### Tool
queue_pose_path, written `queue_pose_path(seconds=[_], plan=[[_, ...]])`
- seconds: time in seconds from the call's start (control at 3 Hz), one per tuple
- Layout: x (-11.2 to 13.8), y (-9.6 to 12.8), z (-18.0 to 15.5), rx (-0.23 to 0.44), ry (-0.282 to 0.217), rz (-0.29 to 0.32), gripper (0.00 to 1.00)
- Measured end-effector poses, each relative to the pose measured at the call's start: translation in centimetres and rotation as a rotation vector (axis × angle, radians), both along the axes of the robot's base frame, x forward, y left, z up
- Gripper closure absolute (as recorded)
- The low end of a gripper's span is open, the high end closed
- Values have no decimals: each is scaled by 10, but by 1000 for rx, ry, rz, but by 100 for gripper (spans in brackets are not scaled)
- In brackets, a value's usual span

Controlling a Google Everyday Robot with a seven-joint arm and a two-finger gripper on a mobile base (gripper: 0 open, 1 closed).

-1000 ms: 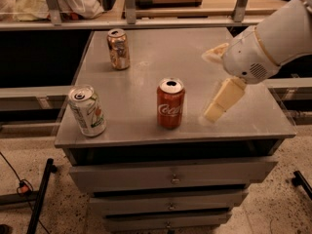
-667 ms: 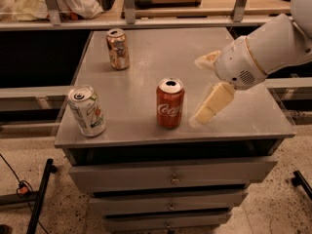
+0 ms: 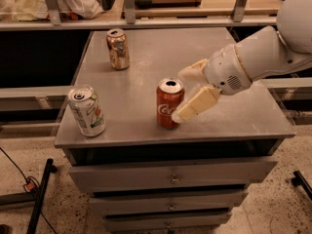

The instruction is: Move coke can near orange can

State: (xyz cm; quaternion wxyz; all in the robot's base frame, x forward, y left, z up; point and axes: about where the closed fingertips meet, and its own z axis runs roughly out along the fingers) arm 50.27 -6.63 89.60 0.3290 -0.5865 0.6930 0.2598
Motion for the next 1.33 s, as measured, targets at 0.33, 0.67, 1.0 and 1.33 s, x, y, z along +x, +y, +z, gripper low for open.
queue_pose_path(seconds=[0.33, 0.67, 1.0, 1.33], plan=[[-3, 12, 0, 36, 25, 13, 47], [-5, 25, -1, 59, 50, 30, 69], [-6, 35, -1, 64, 75, 41, 93], [-6, 36, -1, 63, 74, 43, 100]])
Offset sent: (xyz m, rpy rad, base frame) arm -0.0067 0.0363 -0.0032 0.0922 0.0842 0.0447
